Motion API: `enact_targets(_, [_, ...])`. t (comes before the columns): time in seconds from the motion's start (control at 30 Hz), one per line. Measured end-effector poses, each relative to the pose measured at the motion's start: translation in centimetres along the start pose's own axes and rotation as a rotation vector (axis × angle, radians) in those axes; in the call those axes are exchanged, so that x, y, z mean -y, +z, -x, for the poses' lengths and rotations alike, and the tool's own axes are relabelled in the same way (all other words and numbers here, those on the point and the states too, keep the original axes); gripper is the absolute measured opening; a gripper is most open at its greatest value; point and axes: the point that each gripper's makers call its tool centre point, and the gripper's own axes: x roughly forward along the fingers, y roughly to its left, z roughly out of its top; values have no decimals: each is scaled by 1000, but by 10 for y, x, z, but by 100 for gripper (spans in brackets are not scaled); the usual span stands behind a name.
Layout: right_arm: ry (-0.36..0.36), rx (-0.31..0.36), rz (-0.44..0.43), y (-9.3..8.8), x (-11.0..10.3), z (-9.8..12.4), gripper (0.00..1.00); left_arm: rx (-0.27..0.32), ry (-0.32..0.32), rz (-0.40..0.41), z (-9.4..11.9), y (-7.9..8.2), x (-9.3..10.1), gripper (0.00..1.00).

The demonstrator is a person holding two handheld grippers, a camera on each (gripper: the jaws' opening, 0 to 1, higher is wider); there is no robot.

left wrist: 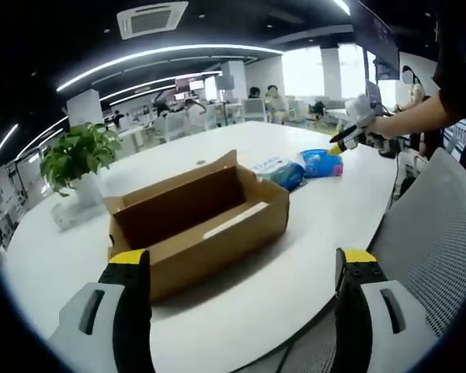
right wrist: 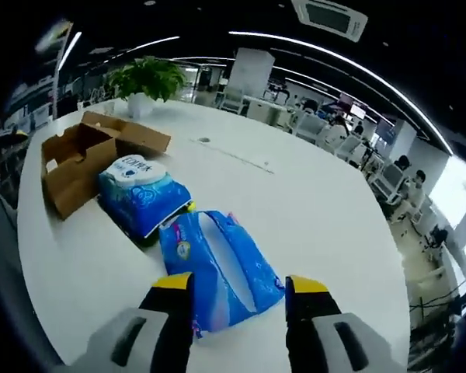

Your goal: Operate the shoe box by opening the lid, removing the specified soft item, and placing it in the target area until the item is outside and the box remains undamaged.

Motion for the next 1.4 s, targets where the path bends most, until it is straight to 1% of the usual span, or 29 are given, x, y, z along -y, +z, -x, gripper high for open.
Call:
enact_targets(0.03, [3, -1, -21, -3, -1, 0, 48, 0, 0, 2, 0, 0, 0, 99])
enact_targets(0.1, [0, -15, -21, -9, -1, -2, 52, 0, 0, 3, 0, 0, 0, 99])
enact_targets(0.27, [7, -43, -27, -22, -8, -6, 53, -5, -3, 3, -1, 0, 1, 99])
enact_targets(0.37, [13, -77, -23, -32, -11, -12, 53, -3, -1, 5, 0, 0, 1, 99])
enact_targets(0.4, [14, -77, -24, -33, -12, -13, 53, -3, -2, 5, 0, 0, 1, 99])
enact_targets(0.43, [19, -93, -35, -38, -13, -16, 53, -3, 0, 3, 0, 0, 0, 99])
enact_targets(0.53, [16, -110, -22, -43, -13, -21, 52, -2, 4, 7, 0, 0, 0, 98])
enact_targets(0.67, [29, -123, -2, -44, -13, -23, 52, -2, 7, 8, 0, 0, -1, 98])
enact_targets(0.73, [41, -122, 44, -43, -12, -25, 51, -1, 8, 11, 0, 0, -1, 98])
enact_targets(0.8, [49, -126, 68, -41, -10, -28, 50, -2, 10, 10, 0, -1, -2, 98])
enact_targets(1.1, [83, -143, 128, -39, -8, -29, 46, -7, 15, 9, 1, -3, -4, 98])
enact_targets(1.27, [103, -168, 176, -41, -1, -32, 45, -12, 14, 7, 0, -4, -5, 98])
enact_targets(1.4, [150, -186, 223, -43, -2, -32, 45, -13, 14, 6, 0, -5, -5, 97])
